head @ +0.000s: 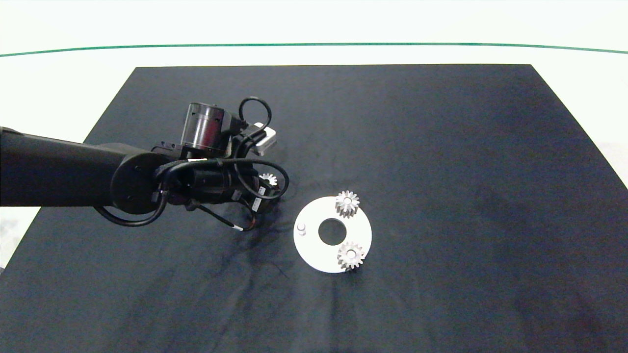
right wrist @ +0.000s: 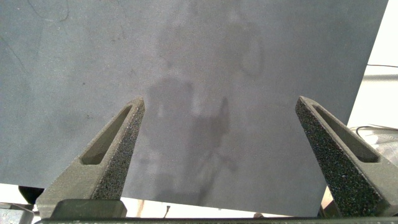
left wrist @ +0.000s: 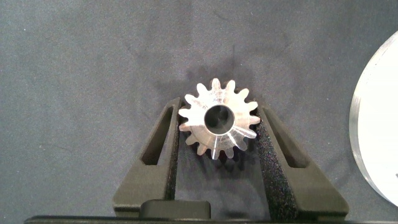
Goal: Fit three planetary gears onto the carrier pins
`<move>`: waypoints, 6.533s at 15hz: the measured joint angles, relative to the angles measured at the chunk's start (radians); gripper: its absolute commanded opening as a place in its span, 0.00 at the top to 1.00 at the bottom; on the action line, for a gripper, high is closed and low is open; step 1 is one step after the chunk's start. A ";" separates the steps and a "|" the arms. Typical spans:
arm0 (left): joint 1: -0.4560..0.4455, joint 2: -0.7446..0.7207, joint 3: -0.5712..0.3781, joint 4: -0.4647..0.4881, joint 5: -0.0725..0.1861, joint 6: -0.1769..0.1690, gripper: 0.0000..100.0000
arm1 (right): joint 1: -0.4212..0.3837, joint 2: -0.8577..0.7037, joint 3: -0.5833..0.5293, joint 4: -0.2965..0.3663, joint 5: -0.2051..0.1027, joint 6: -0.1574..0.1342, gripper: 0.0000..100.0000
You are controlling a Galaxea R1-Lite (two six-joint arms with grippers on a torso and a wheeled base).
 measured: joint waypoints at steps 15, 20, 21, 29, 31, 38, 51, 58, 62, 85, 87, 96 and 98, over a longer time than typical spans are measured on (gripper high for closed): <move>0.006 -0.137 0.050 0.096 -0.002 0.015 0.96 | 0.014 -0.025 0.014 -0.010 -0.001 -0.001 0.00; -0.051 -0.258 0.157 0.096 0.060 0.011 0.96 | 0.028 -0.056 0.019 -0.006 -0.003 -0.003 0.00; -0.073 -0.282 0.177 0.094 0.069 0.009 0.96 | 0.029 -0.060 0.021 -0.006 -0.003 -0.004 0.00; -0.181 -0.343 0.266 0.086 0.091 -0.018 0.96 | 0.029 -0.069 0.029 -0.010 -0.004 -0.007 0.00; -0.194 -0.340 0.267 0.079 0.091 -0.018 0.96 | 0.029 -0.067 0.035 -0.017 -0.004 -0.007 0.00; -0.239 -0.315 0.281 0.041 0.099 -0.038 0.96 | 0.031 -0.060 0.040 -0.020 -0.004 -0.007 0.00; -0.302 -0.270 0.270 -0.018 0.131 -0.041 0.96 | 0.029 -0.072 0.039 -0.020 -0.007 -0.008 0.00; -0.336 -0.219 0.224 -0.034 0.146 -0.041 0.96 | 0.028 -0.073 0.037 -0.025 -0.007 -0.008 0.00; -0.354 -0.190 0.199 -0.034 0.146 -0.042 0.96 | 0.027 -0.073 0.037 -0.031 -0.007 -0.007 0.00; -0.338 -0.145 0.200 -0.029 0.190 -0.018 0.96 | 0.027 -0.066 0.040 -0.032 -0.005 -0.007 0.00; -0.331 -0.144 0.200 -0.030 0.190 -0.017 0.96 | 0.027 -0.066 0.040 -0.032 -0.006 -0.007 0.00; -0.328 -0.122 0.200 -0.036 0.190 -0.015 0.96 | 0.027 -0.066 0.040 -0.032 -0.005 -0.007 0.00; -0.326 -0.121 0.199 -0.036 0.189 -0.015 0.96 | 0.027 -0.066 0.041 -0.032 -0.005 -0.007 0.00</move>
